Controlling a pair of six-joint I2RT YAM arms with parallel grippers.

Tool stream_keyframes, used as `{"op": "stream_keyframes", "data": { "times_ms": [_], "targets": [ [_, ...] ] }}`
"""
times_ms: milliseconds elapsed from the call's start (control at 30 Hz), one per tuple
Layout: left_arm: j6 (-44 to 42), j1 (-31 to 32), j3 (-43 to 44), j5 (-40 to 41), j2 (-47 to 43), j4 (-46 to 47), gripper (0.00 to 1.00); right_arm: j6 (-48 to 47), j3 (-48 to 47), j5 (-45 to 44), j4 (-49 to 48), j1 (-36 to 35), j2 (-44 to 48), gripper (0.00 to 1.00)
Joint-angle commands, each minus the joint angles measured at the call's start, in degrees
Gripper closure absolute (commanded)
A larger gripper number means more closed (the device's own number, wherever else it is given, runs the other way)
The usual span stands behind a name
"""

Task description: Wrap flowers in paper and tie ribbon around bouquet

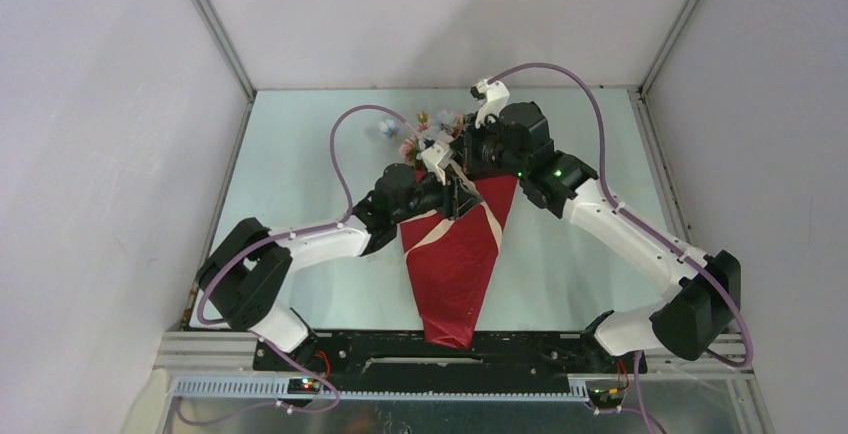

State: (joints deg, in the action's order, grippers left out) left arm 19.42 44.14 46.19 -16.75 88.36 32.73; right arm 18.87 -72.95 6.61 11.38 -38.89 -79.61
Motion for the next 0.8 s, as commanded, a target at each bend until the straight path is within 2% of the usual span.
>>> {"op": "stream_keyframes", "data": {
  "times_ms": [0,367,433,500,533,600,767],
  "targets": [
    [-1.2,0.2,2.4,-1.1,1.7,2.4,0.57,1.7,-0.4,6.1,-1.9,-0.2,0.4,1.0],
    [0.0,0.3,-0.9,-0.9,3.4,11.9,0.59,13.0,-0.4,13.4,-0.8,0.0,1.2,1.0],
    [0.3,0.3,-1.8,-1.7,3.3,14.1,0.7,13.5,-0.4,12.9,-1.3,0.0,1.1,1.0],
    [0.3,0.3,-2.3,-2.3,3.1,15.0,0.93,13.4,-0.5,11.5,-1.5,0.0,1.0,1.0],
    [0.2,0.3,-2.7,-2.4,2.9,15.5,0.96,13.3,-0.4,11.0,-1.4,0.0,1.0,1.0],
    [0.0,0.3,-3.9,-2.9,2.7,16.9,1.0,12.8,-0.4,10.1,-1.4,0.1,0.7,1.0],
    [0.6,0.4,-8.5,-5.2,1.3,22.2,1.0,10.8,-1.5,9.6,0.2,2.2,-1.8,1.0]
  ]
}}
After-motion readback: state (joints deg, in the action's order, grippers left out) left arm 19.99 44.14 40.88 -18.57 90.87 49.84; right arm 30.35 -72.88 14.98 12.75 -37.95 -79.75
